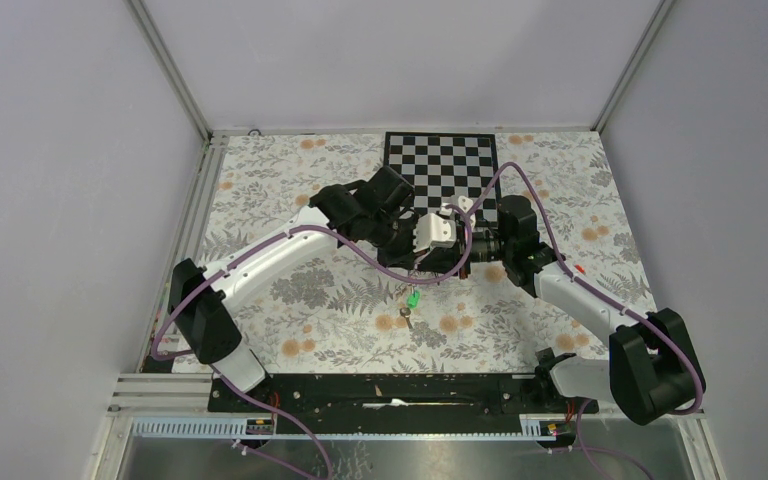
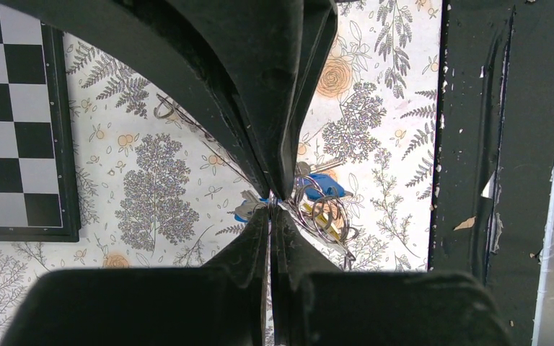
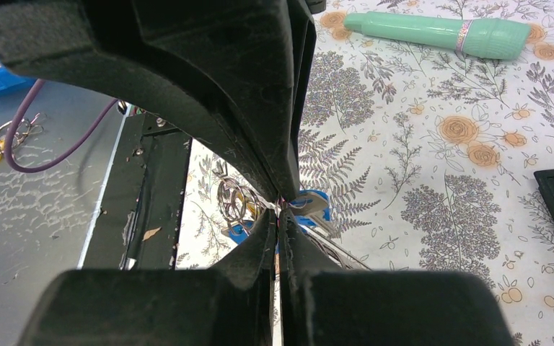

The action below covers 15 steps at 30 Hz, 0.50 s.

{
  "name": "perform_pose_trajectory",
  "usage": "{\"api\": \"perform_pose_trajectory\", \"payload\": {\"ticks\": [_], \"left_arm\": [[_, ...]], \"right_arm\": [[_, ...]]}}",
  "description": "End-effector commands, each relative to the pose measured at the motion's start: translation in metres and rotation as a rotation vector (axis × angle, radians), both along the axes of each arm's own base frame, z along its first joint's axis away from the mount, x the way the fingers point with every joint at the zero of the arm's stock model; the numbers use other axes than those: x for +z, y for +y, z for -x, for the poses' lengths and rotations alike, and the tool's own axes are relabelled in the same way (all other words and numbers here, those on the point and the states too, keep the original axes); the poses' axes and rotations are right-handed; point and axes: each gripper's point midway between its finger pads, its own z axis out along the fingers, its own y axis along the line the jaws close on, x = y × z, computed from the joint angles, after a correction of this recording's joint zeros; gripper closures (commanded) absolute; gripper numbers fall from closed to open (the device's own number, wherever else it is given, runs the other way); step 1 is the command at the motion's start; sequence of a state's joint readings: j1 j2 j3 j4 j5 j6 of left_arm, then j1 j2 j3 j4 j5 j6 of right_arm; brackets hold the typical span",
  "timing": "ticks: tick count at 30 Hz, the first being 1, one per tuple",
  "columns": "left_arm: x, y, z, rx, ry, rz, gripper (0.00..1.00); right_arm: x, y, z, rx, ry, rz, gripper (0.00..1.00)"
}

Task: Put the keys on the keyring

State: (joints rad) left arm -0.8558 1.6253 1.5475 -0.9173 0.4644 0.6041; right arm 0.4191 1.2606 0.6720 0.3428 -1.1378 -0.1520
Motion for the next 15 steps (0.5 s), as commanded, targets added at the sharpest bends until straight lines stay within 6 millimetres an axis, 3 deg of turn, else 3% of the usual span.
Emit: {"api": "perform_pose_trajectory", "payload": {"ticks": [1,8,15], "left_arm": [[0.011,-0.019,-0.003,-0.006,-0.007,0.083,0.99],[0.014,-0.012,0.000,-0.022,-0.037,0.139,0.69],[0.025,-0.009,-0.008,-0.036,-0.037,0.241,0.64]], "right_arm": [[0.024,0.005,0.002,0.046,-0.117,-0.037,1.00],[0.046,0.003,0.003,0.075,-0.128,-0.095,1.00],[0.064,0.001,0.006,0.085,-0.090,-0.160,1.00]]}}
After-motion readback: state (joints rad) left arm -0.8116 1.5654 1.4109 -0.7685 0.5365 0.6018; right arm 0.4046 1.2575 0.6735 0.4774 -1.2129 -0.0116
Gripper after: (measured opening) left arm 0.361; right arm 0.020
